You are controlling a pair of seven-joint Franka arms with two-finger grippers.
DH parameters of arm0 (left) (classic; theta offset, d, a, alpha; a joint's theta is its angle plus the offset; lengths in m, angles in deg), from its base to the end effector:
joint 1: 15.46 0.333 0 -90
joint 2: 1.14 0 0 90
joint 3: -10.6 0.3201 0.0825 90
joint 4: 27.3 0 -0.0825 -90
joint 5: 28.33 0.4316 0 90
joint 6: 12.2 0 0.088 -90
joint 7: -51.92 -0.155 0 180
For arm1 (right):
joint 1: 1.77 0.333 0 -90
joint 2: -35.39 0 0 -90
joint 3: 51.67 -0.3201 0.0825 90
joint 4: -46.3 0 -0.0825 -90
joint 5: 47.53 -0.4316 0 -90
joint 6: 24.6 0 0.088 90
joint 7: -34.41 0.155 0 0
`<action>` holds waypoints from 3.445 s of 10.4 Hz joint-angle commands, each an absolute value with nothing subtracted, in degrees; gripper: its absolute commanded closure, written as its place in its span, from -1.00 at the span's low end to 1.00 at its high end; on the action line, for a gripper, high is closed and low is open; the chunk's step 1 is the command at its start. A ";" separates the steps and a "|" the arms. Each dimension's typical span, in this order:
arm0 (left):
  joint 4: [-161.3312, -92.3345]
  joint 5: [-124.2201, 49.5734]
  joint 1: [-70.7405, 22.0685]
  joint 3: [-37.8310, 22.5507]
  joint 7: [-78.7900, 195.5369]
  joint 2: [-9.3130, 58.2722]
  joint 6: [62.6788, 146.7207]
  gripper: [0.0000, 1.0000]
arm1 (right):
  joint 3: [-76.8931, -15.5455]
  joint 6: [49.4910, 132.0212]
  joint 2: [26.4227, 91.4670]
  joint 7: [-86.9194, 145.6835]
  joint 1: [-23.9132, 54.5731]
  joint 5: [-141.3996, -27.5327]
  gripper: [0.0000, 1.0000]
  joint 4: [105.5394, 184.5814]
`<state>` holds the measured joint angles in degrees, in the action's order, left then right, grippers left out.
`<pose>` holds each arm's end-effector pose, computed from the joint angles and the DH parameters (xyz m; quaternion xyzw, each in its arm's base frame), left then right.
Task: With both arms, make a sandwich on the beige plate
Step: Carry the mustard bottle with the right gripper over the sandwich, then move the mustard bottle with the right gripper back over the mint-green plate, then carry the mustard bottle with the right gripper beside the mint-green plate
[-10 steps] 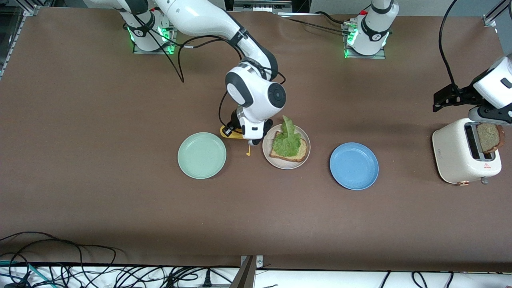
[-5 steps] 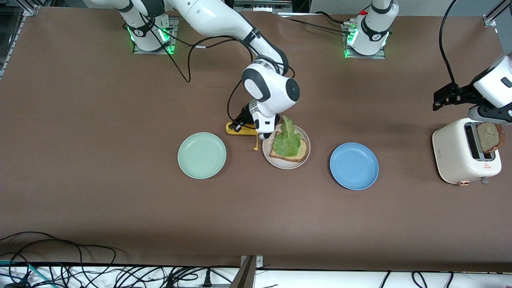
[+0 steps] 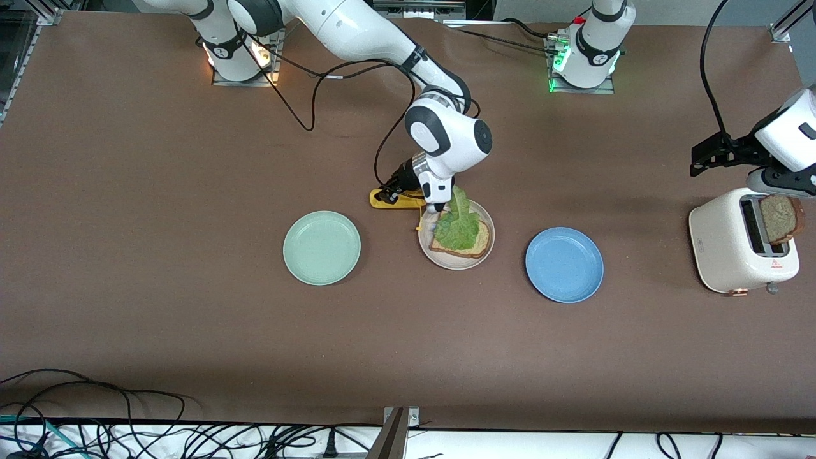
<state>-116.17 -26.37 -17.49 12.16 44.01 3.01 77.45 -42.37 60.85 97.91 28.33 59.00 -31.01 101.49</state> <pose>0.6196 -0.0002 0.5461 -0.9967 0.0734 0.0305 0.0161 0.4725 0.5728 0.1206 0.7979 0.4948 -0.1588 0.3054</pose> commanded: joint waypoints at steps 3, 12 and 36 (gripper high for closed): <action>-114.84 -24.38 -17.57 12.00 44.19 3.34 76.13 -1.00 | -41.47 56.70 97.02 20.89 58.36 -29.60 1.00 97.10; -114.66 -24.29 -17.40 12.09 44.01 3.25 76.22 -1.00 | -45.16 60.09 69.53 18.08 39.38 -42.95 1.00 116.21; -112.73 -19.28 3.94 13.68 33.73 21.35 87.99 -1.00 | -52.01 110.65 64.22 -49.78 4.21 -75.21 1.00 156.25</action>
